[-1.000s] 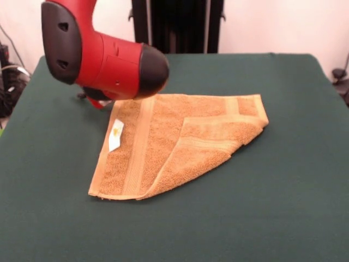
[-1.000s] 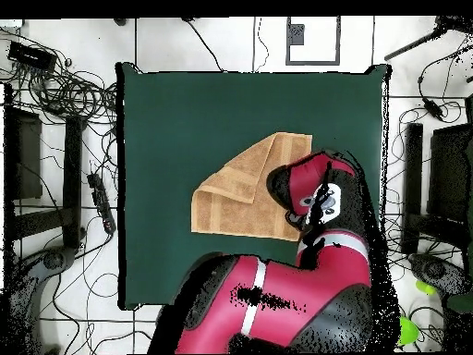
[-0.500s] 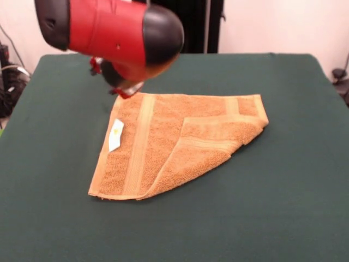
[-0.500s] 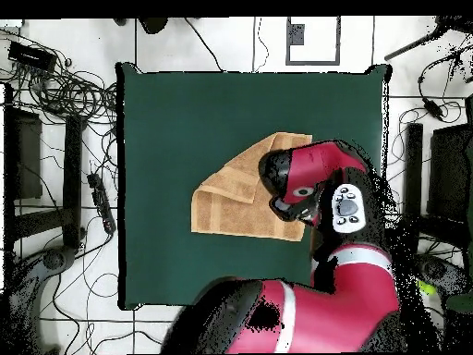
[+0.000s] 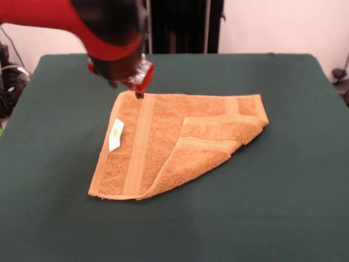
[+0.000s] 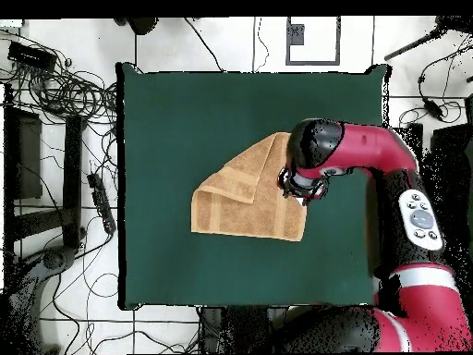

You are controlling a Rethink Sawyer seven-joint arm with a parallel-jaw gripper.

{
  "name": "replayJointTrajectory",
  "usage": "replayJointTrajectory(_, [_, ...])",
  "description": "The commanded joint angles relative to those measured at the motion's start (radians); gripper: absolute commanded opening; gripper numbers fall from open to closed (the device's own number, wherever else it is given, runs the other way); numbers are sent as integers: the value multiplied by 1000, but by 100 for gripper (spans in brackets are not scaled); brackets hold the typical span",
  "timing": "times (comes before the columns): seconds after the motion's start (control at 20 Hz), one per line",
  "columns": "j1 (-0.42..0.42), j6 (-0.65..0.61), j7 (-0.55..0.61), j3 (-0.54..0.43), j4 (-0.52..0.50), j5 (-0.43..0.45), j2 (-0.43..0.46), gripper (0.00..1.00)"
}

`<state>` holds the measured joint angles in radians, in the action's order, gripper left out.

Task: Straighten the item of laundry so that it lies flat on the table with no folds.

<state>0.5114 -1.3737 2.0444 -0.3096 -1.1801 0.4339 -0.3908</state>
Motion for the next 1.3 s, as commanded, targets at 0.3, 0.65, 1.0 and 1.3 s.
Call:
replayJointTrajectory(0.3, [98, 21, -650, -249, -53, -1, 191, 100])
replayJointTrajectory(0.65, [128, 57, -746, -293, -20, -26, 254, 100])
replayJointTrajectory(1.0, [209, 122, -823, -393, -64, -92, 320, 100])
replayJointTrajectory(1.3, [292, 167, -917, -511, -88, -138, 421, 100])
